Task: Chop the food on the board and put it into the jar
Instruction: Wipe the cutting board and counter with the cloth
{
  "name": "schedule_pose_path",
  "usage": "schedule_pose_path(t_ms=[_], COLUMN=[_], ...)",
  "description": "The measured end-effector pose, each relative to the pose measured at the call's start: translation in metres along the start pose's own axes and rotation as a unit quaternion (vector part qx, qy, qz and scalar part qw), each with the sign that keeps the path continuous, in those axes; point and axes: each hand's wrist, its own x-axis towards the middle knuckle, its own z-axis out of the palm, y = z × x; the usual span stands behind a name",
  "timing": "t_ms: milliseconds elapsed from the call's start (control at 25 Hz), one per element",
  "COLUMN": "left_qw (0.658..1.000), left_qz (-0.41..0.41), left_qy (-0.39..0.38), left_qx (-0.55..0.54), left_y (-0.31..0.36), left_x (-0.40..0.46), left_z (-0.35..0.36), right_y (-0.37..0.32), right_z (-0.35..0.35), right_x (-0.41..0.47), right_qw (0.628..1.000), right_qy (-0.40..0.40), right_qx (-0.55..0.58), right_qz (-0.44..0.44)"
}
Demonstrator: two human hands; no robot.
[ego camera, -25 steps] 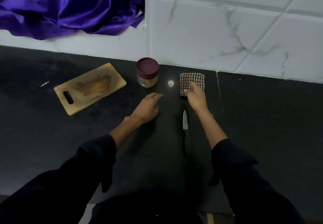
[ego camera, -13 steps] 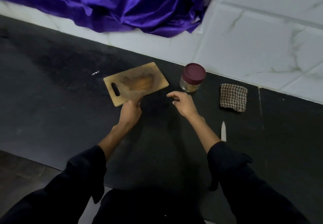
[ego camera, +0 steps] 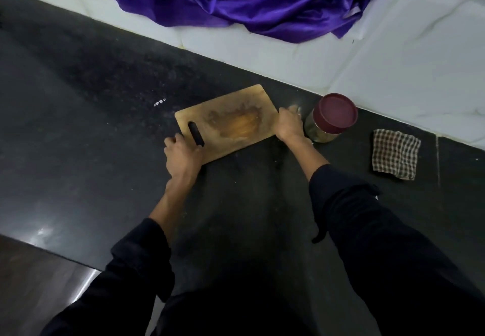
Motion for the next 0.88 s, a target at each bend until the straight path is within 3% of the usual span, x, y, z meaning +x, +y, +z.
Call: schedule_pose_path(t_ms=[320,600,880], left_qw=[0.999,0.995,0.980], left_qz=[0.002,0.062,0.196], left_qy=[0.041,0.070,-0.022], left_qx=[-0.022,-0.035,0.006], left_y=[0.000,-0.016,-0.002], left_x=[0.007,-0.021,-0.079], left_z=[0.002,-0.017,0.016], right_y=[0.002,0.024,0.106], right_z=[0.008,-0.001,0.013], right_x=[0.010,-0.077,-0.192], right_qw=[0.994,0.975,0.943], right_qy=[-0.004,0.038,0.075], right_qx=[0.104,0.217,0.290], right_qz=[0.016,0.020,0.147])
